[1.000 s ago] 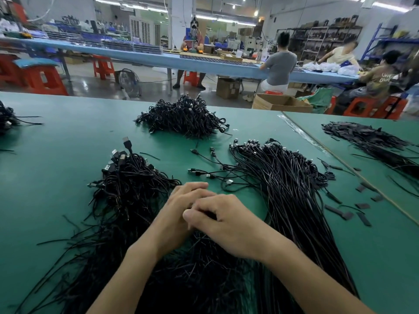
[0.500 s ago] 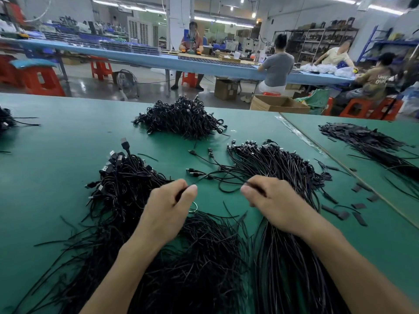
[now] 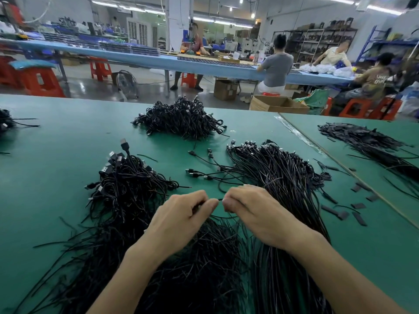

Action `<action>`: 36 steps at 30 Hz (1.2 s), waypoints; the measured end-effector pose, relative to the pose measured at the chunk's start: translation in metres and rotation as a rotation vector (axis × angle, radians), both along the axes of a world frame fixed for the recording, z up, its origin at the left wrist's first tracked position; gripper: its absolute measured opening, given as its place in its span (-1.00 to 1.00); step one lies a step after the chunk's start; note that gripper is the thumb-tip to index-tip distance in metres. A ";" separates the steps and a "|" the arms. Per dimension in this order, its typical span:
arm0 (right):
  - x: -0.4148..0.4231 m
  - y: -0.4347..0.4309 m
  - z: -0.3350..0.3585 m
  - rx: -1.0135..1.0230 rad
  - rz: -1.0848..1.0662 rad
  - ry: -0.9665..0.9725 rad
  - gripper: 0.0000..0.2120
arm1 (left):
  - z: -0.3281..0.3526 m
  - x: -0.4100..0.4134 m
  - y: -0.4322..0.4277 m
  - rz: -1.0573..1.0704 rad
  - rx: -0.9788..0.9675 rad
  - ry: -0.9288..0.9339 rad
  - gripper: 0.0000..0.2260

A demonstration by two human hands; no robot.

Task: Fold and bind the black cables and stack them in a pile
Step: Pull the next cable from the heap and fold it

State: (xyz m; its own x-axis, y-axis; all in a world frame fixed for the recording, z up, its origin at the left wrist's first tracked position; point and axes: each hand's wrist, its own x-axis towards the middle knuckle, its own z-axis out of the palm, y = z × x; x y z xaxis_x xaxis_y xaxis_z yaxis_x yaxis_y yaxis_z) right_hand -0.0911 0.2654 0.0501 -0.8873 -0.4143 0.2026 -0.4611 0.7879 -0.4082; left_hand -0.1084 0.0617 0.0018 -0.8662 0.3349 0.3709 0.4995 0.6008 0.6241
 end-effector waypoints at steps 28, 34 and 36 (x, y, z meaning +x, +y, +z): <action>0.000 -0.018 0.023 -0.494 0.041 -0.026 -0.79 | 0.024 0.026 0.015 -0.337 0.682 -0.722 -0.36; 0.000 -0.025 0.001 -0.439 -0.048 -0.203 -0.68 | 0.041 0.023 0.004 -0.514 1.246 -0.841 -0.54; 0.007 -0.032 -0.008 -0.255 -0.034 -0.274 -0.69 | 0.041 0.020 0.005 -0.429 1.427 -0.801 -0.57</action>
State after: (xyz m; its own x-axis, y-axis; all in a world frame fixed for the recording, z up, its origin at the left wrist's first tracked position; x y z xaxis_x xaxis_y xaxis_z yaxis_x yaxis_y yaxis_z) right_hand -0.0842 0.2331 0.0424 -0.9354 -0.3502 0.0487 -0.2827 0.6580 -0.6980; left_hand -0.0881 0.0669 0.0429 -0.9150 0.3888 0.1075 -0.2230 -0.7096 0.6684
